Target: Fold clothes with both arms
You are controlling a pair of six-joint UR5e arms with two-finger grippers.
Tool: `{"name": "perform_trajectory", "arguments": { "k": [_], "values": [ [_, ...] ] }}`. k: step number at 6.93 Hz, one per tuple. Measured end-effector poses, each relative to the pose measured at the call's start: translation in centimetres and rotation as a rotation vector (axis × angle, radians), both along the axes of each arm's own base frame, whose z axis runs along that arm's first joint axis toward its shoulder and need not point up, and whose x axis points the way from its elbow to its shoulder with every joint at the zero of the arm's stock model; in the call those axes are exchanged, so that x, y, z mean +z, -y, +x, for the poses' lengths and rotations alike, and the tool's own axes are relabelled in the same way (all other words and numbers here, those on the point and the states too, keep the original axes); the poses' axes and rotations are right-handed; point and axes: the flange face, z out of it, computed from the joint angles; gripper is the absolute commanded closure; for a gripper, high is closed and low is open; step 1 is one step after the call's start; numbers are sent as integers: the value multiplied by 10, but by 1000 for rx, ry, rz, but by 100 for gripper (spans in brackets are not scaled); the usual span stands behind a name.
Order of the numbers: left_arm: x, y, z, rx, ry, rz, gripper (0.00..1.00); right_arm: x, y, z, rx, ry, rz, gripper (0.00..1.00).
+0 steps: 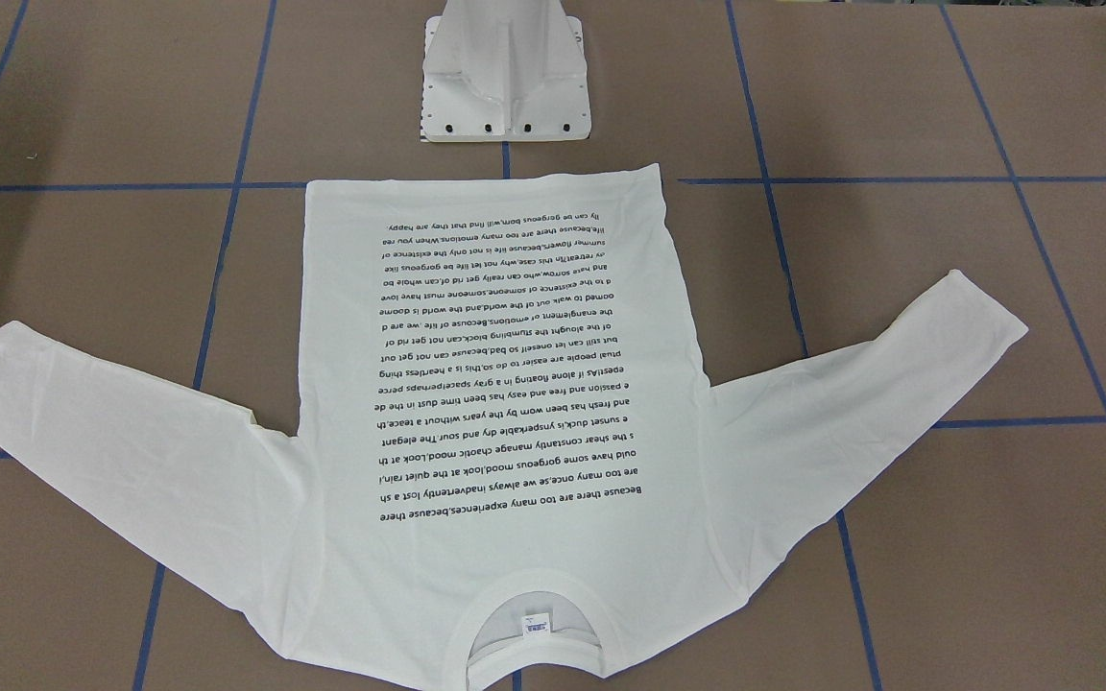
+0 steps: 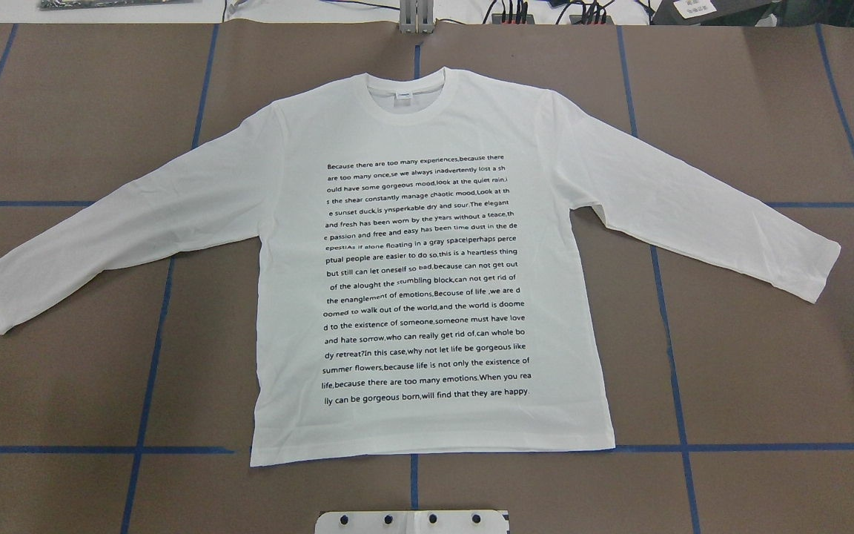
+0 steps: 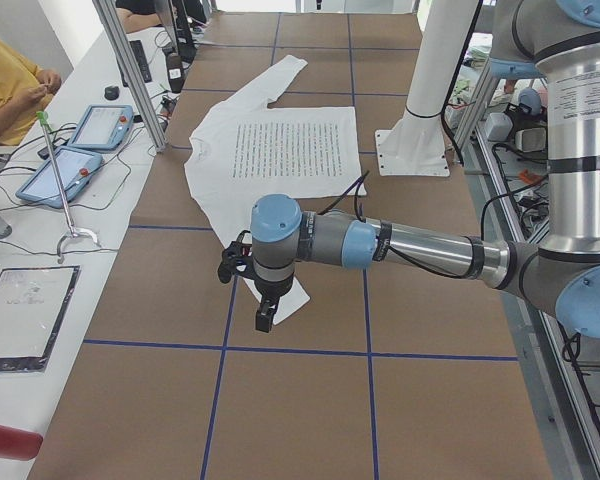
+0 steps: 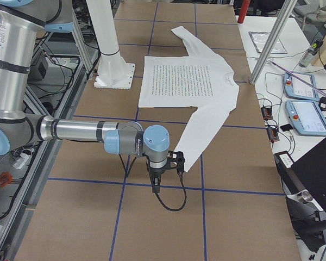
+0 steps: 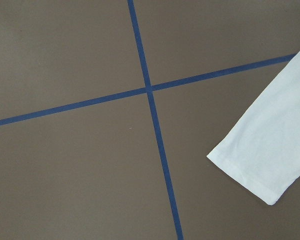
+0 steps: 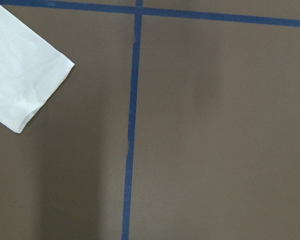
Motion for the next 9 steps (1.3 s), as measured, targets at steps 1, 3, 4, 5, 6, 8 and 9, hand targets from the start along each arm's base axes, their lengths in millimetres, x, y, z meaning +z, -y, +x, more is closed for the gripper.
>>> {"name": "perform_trajectory", "arguments": {
  "k": [1,3,4,5,6,8,9],
  "values": [
    [-2,0,0,0,0,4,0,-1,1,0,2,0,0,0],
    [-26,0,0,1,-1,56,0,-16,9,0,4,0,33,0],
    [-50,0,0,-1,0,108,0,-37,22,0,5,-2,81,0],
    [-71,3,0,-4,2,159,0,-63,41,0,6,-5,142,0],
    [-85,7,-1,-6,2,193,0,-77,54,0,10,-1,183,0],
    [-92,9,-1,-7,-1,212,0,-77,54,-4,26,57,199,0],
    [-93,9,-1,-7,-4,213,0,-70,49,-9,69,79,190,0]
  ]
}}
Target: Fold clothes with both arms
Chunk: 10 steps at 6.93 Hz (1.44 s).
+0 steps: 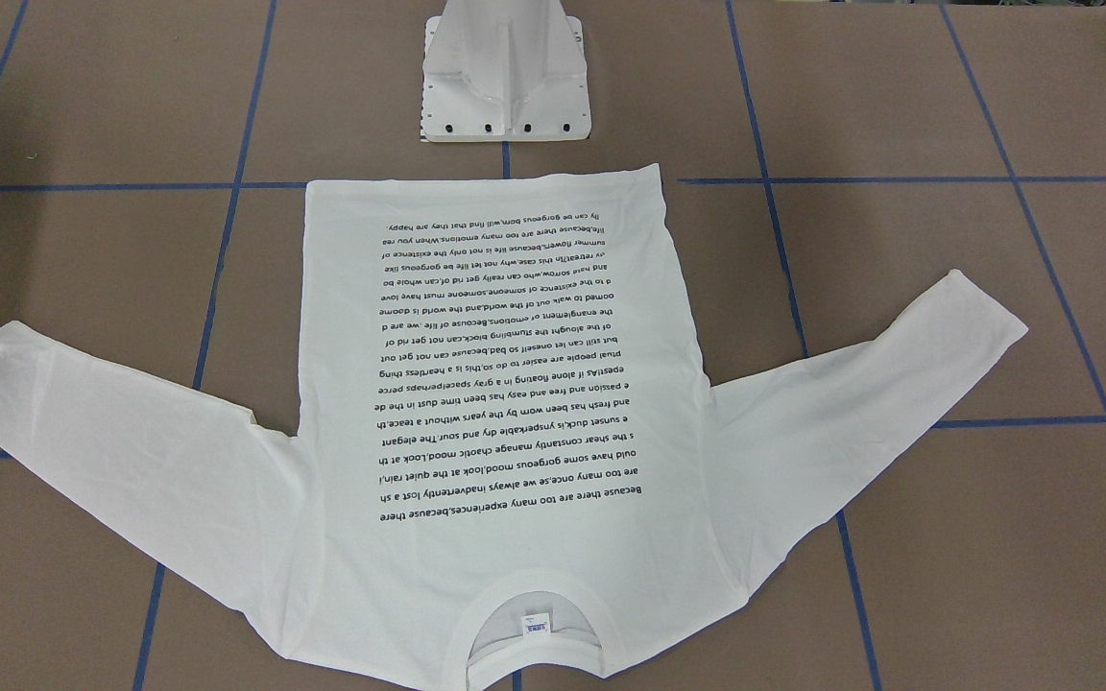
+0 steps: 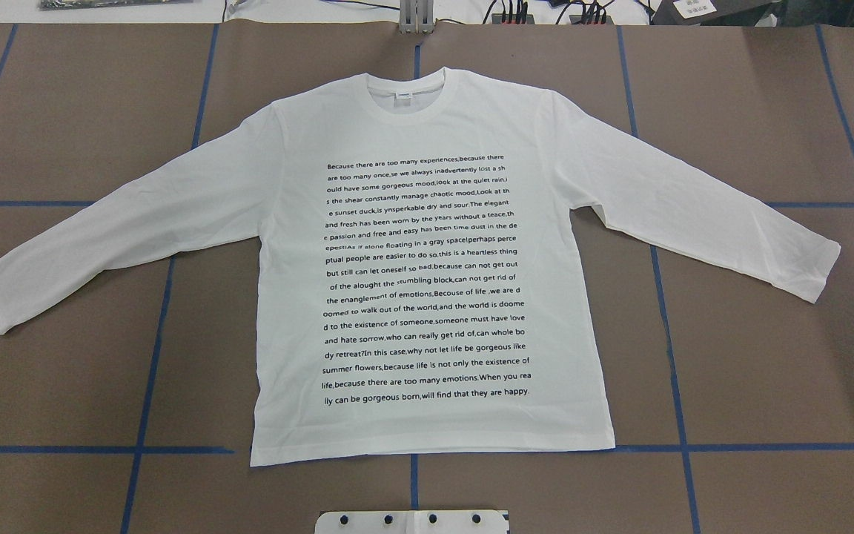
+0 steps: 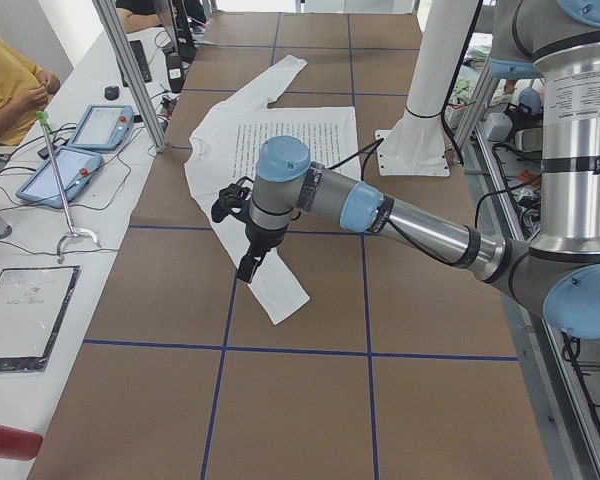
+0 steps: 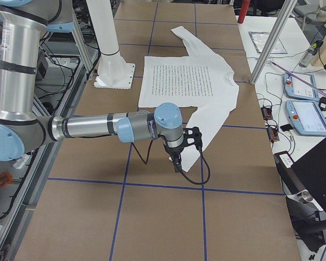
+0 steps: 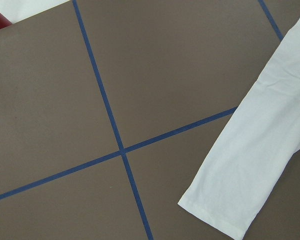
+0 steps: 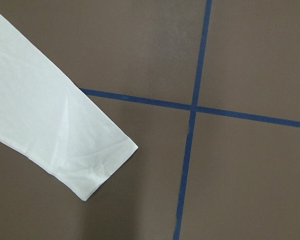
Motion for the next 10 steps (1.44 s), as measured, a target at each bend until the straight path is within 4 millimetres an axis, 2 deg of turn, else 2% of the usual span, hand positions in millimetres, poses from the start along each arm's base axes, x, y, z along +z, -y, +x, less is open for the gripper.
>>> {"name": "perform_trajectory", "arguments": {
  "k": [2,5,7,10],
  "values": [
    [0,-1,0,-1,-1,-1,0,22,-10,-28,135,67,-58,2],
    [2,-3,-1,0,-1,-3,0,56,-25,-104,294,123,-117,6],
    [3,-3,-1,0,-1,-3,0,60,-25,-158,358,91,-144,10],
    [5,-5,-2,0,0,-6,0,56,-21,-207,374,71,-141,10]
  ]
}}
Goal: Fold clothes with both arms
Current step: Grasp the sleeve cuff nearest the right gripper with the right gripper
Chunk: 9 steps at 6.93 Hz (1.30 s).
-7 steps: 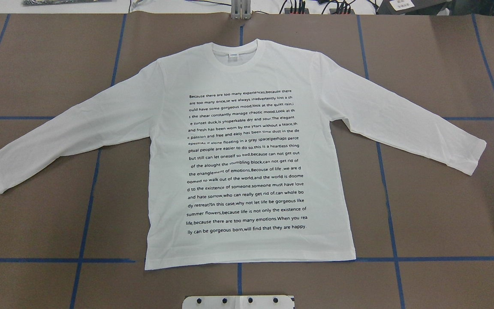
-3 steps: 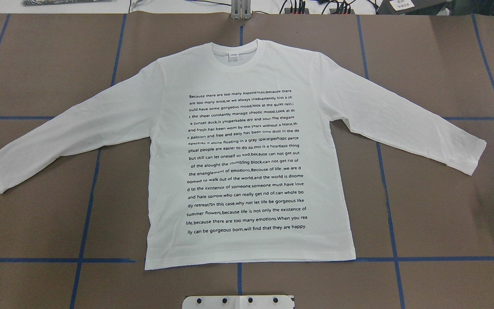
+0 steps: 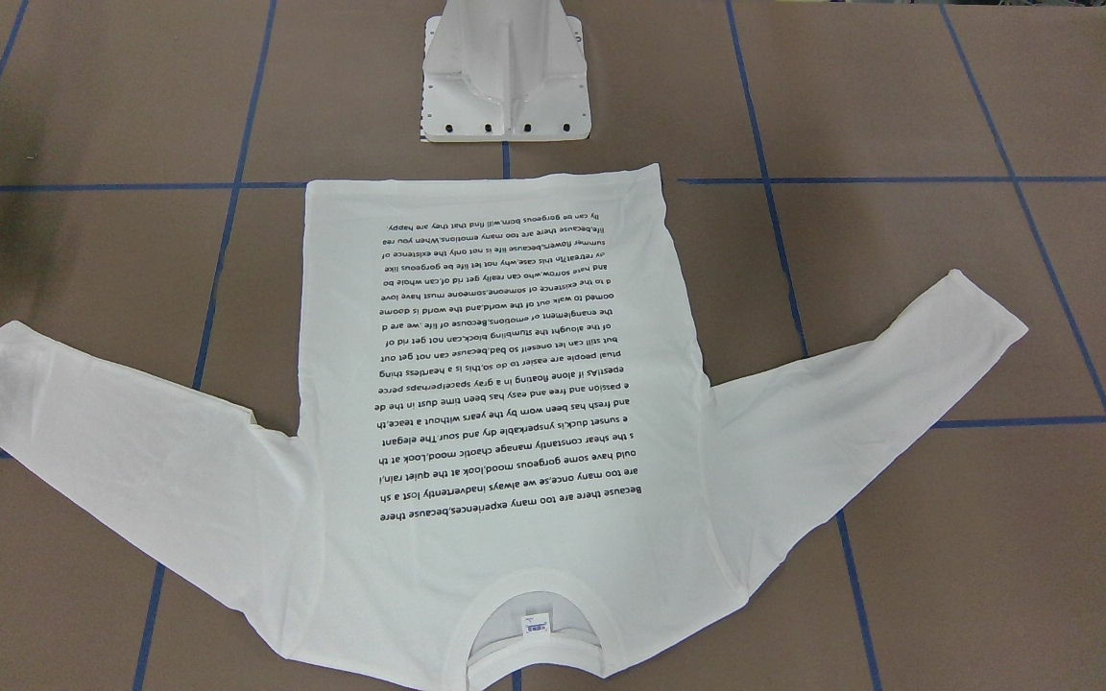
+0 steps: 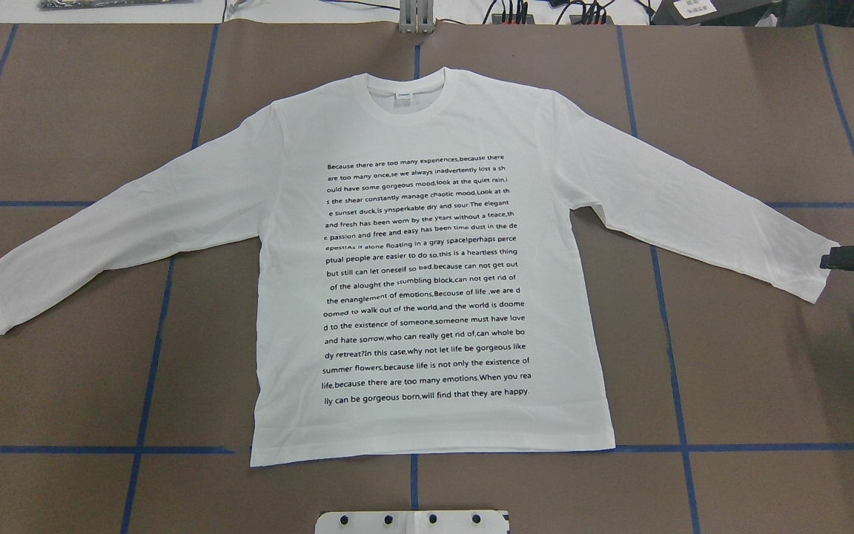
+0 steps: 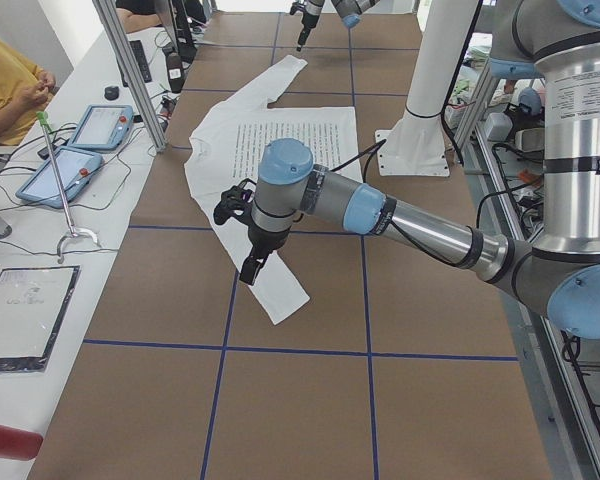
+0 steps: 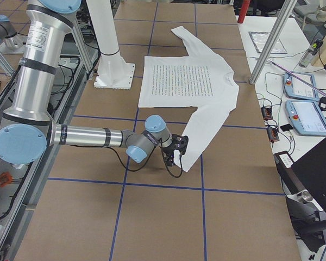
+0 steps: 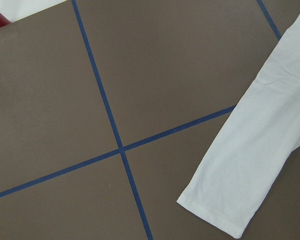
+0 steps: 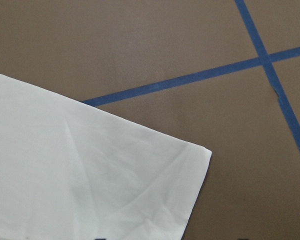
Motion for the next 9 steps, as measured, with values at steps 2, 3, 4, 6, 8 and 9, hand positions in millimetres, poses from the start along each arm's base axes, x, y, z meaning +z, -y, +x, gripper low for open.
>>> {"name": "perform_trajectory", "arguments": {
  "k": [2,3,4,6,8,9],
  "values": [
    [1,-1,0,0,0,-2,0,6,4,-27,-3,-23,1,15],
    [2,-1,0,1,0,-3,0,10,3,-37,-8,-40,6,19],
    [2,-1,0,1,1,-3,0,13,0,-44,-12,-56,12,33],
    [2,-1,0,2,1,-3,0,19,-3,-52,-19,-74,16,83],
    [3,-2,0,2,1,-4,0,22,-4,-52,-20,-80,13,100],
    [3,-1,0,2,1,-5,0,17,-3,-54,-23,-71,21,100]
  ]
}}
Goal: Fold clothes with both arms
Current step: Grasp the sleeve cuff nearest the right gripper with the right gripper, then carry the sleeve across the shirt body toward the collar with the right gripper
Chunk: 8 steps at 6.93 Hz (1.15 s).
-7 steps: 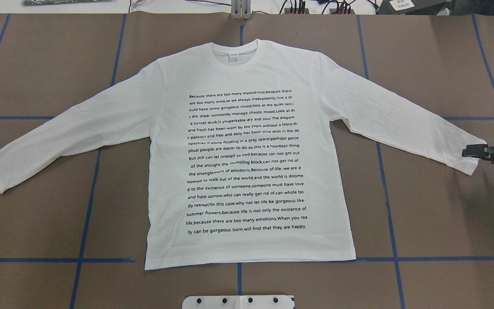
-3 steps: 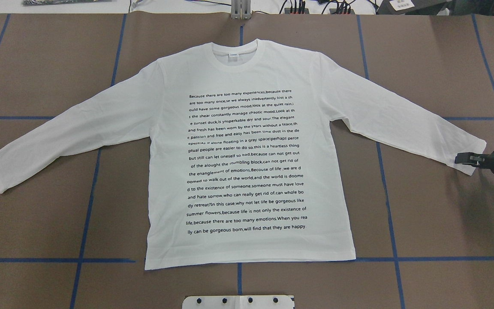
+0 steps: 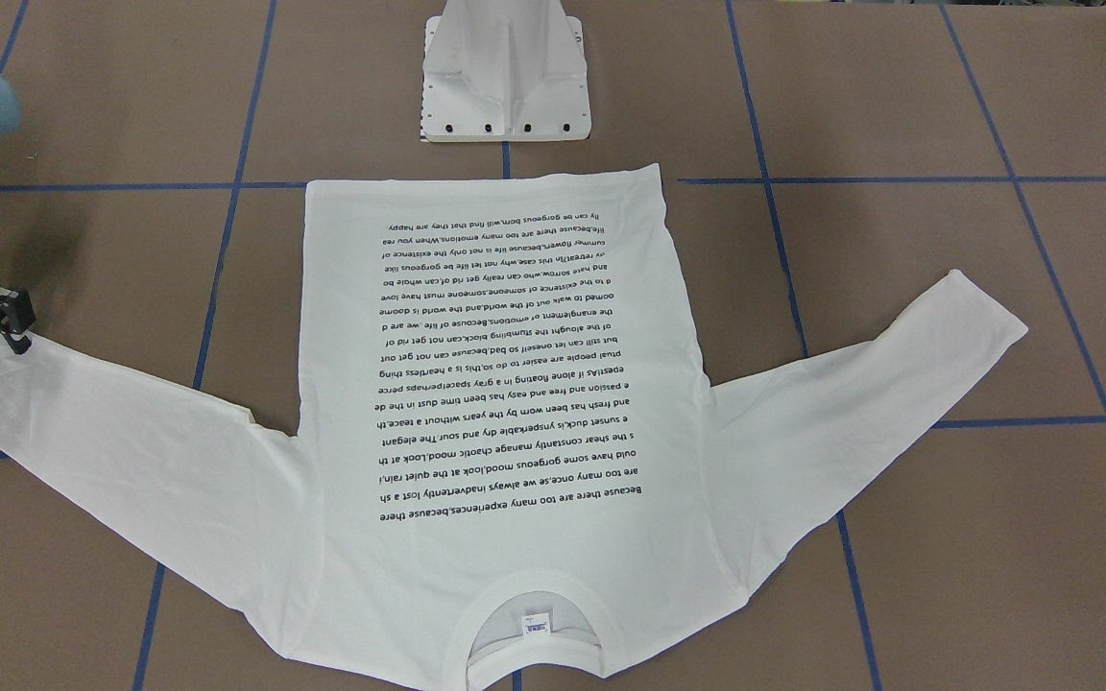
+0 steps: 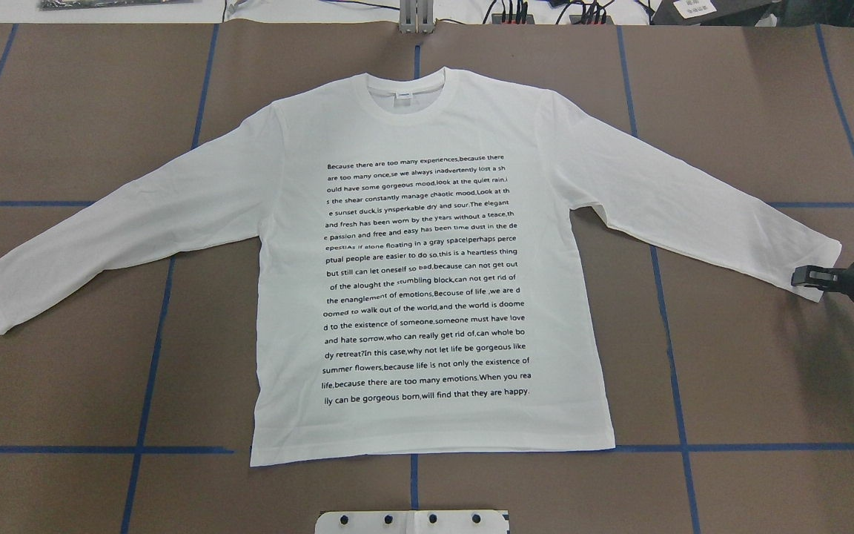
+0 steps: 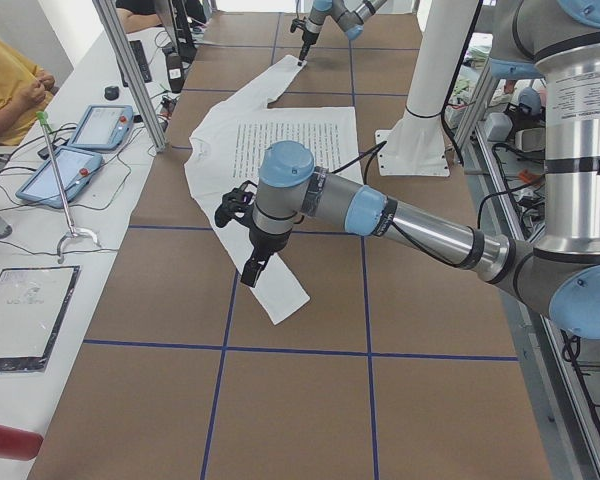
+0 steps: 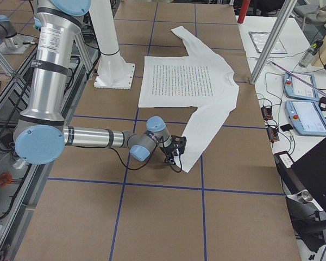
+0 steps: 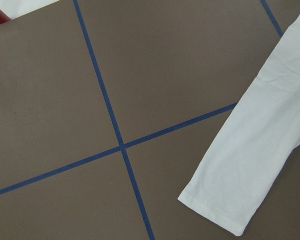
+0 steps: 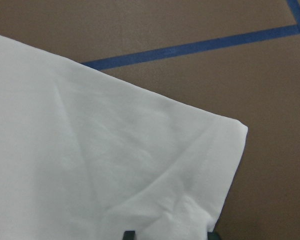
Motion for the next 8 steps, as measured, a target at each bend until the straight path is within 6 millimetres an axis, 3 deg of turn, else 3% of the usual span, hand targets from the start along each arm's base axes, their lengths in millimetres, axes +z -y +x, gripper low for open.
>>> {"name": "perform_trajectory", "arguments": {
  "k": [3,5,6,8],
  "values": [
    [1,0,0,0,0,-2,0,-44,8,6,10,48,60,100],
    [1,0,0,1,1,-2,0,-75,28,10,44,84,112,100],
    [1,0,0,1,1,-2,0,-112,50,4,67,128,175,100],
    [2,0,-1,0,1,-2,0,-223,103,-28,101,259,332,100]
  ]
}}
